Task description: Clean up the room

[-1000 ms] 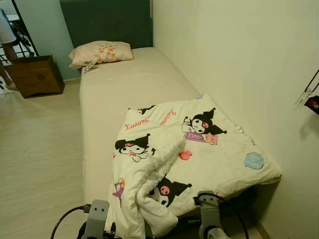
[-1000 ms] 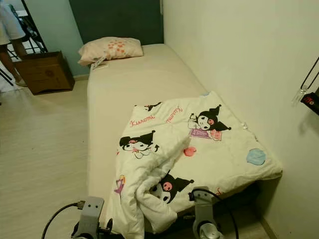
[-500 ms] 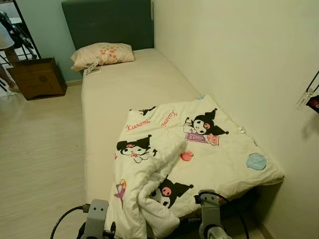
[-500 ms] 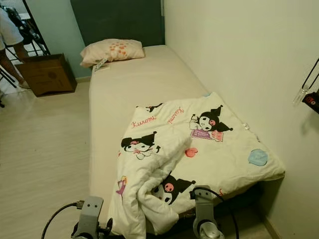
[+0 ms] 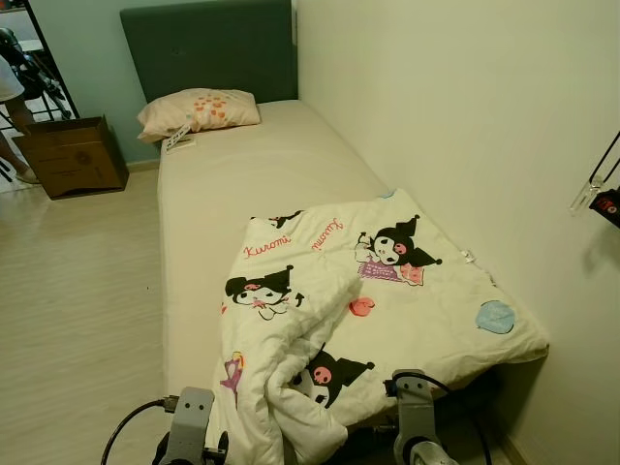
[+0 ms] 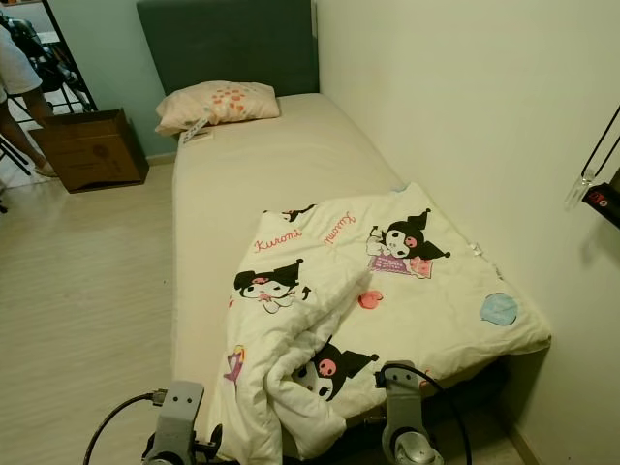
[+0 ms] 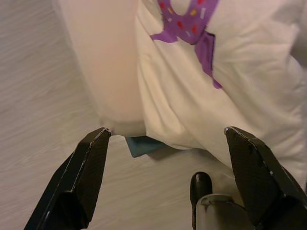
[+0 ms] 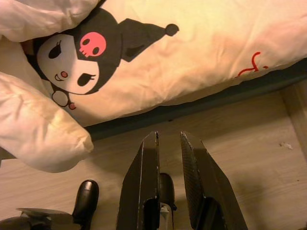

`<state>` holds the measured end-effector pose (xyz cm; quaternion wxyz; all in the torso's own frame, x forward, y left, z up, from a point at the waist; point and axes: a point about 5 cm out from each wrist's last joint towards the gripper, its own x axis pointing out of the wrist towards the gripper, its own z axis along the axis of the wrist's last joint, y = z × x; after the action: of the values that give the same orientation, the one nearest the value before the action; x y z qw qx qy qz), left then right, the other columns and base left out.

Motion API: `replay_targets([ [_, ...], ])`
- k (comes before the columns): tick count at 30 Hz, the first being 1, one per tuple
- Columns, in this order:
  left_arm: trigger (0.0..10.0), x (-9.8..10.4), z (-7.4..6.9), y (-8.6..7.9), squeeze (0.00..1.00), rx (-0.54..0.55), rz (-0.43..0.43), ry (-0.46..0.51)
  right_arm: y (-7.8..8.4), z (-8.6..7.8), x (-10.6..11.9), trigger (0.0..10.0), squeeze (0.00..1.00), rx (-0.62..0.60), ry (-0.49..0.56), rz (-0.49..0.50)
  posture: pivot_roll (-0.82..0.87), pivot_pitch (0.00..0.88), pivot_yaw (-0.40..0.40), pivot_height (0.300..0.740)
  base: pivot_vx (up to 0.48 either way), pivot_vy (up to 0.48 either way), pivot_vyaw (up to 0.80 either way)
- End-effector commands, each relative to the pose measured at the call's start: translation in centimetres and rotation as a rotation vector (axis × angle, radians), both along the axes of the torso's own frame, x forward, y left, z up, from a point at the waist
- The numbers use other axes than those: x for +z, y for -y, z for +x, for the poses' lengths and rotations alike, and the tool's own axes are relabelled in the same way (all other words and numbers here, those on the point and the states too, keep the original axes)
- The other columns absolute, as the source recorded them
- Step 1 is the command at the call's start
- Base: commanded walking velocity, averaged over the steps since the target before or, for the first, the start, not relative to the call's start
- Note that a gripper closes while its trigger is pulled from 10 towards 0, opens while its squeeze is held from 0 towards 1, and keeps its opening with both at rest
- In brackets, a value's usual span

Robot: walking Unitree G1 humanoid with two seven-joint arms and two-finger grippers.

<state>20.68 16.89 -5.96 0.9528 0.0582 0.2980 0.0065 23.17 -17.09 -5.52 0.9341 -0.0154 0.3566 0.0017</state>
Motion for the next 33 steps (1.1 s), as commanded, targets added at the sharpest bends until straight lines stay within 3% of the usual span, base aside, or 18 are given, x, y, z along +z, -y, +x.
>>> replay_targets([
  [1, 10.0, -0.34, -0.55, 0.33, 0.0, -0.01, -0.012, -0.015, -0.58, -0.68, -0.55, 10.0, 0.0, 0.018, -0.033, 0.009, -0.01, 0.067, -0.004, 0.74, 0.0, 0.0, 0.0],
  [12, 10.0, -0.21, -0.22, 0.89, 0.0, -0.025, -0.045, -0.01, -0.38, -1.17, -0.83, 10.0, 0.0, 0.008, -0.046, 0.009, -0.02, 0.063, 0.0, 0.74, 0.0, 0.0, 0.0],
  [33, 10.0, -0.64, -0.98, 0.26, 0.0, -0.028, -0.033, -0.041, -0.77, -1.35, -0.96, 10.0, 0.0, 0.016, -0.051, 0.016, -0.02, 0.049, 0.008, 0.74, 0.0, 0.0, 0.0],
])
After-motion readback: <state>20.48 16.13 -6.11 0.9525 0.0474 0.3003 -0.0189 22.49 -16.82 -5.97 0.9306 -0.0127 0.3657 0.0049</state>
